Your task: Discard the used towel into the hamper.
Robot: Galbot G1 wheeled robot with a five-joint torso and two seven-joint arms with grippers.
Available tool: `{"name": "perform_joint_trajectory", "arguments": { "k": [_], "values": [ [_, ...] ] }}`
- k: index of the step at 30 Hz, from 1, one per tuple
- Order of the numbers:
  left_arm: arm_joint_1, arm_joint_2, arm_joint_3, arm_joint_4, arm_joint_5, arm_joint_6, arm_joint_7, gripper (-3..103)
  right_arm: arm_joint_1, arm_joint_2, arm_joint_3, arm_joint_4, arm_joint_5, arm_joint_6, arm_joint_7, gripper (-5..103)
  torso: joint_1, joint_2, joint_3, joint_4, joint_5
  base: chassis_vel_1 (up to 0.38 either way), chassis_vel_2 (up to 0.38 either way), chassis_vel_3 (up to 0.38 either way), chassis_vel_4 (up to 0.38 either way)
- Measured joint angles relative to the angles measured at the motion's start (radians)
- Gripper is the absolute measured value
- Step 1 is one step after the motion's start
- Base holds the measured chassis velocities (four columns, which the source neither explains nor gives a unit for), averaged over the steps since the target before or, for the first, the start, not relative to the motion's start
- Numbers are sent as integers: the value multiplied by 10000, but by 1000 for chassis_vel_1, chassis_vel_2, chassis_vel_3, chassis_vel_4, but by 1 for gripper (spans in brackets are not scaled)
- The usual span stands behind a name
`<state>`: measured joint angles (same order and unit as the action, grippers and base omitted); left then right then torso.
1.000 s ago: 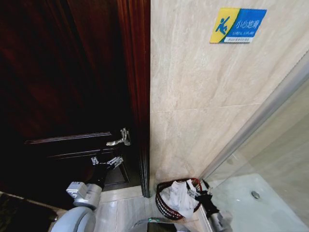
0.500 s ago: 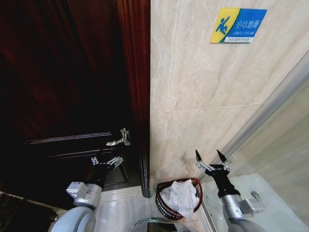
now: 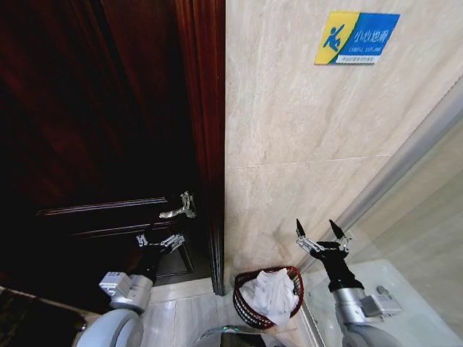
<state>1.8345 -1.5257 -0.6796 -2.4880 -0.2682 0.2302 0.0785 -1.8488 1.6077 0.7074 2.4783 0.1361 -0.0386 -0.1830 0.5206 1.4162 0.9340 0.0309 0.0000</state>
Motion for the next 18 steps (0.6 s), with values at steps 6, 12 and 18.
{"name": "perform_joint_trajectory", "arguments": {
  "k": [6,12,18],
  "values": [
    [0,0,0,0,0,0,0,100,2,-3,0,-23,-5,0,-1,100,0,0,0,0,0,0,0,0,0],
    [0,0,0,0,0,0,0,100,3,-5,0,-38,-9,0,-4,100,0,0,0,0,0,0,0,0,0],
    [0,0,0,0,0,0,0,100,4,-8,0,-47,-9,0,-7,100,0,0,0,0,0,0,0,0,0]
  ]
}}
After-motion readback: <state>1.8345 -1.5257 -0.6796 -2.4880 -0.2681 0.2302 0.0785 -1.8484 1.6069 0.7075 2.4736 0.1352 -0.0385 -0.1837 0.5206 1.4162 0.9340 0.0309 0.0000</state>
